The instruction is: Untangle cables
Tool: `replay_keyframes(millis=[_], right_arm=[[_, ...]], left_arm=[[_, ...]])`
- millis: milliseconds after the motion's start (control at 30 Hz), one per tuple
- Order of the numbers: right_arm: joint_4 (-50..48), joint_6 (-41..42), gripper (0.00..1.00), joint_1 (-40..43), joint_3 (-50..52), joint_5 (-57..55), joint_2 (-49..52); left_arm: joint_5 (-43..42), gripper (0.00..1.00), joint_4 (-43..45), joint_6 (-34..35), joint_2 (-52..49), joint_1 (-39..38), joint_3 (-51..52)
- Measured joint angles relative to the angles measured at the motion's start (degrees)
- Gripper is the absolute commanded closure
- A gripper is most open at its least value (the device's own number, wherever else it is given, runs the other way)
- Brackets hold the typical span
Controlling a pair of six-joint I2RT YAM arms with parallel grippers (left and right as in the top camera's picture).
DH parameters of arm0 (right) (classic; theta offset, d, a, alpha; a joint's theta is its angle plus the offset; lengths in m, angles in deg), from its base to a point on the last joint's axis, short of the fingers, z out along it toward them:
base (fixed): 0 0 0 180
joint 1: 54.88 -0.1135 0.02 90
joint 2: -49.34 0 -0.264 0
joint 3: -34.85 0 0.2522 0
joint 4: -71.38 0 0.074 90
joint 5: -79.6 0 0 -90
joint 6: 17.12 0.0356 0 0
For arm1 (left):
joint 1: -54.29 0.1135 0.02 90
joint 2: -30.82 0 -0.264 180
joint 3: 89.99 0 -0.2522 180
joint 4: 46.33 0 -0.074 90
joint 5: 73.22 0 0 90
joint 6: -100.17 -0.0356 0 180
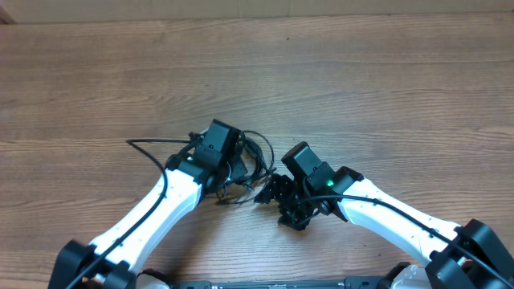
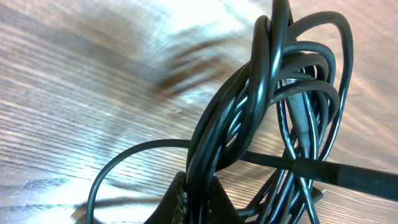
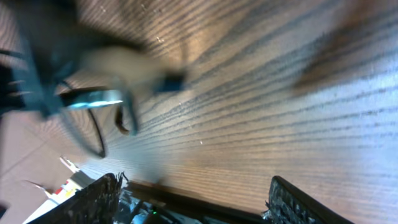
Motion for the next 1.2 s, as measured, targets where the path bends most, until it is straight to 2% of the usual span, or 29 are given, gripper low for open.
replay_keyframes(millis=[300, 667, 933, 1200], right_arm=[[-8.81, 5.03, 0.25, 0.0, 0.0, -0.46, 0.0], [-11.3, 6.05, 0.27, 0.0, 0.0, -5.05, 0.0], [-9.03, 6.05, 0.36, 0.0, 0.0, -6.8, 0.02], [-6.99, 6.14, 0.37, 0.04, -0.31, -7.43, 1.49]], left_arm=[[-0.42, 0.96, -0.46, -0.04, 3.13, 0.0, -0.15], [-0.74, 0.96, -0.68, -0.24, 3.15, -2.05, -0.15], [-2.14, 0.96, -0.85, -0.24, 3.15, -2.36, -0.5], [-4.83, 0.96, -1.6, 0.02, 4.09, -2.51, -2.73]])
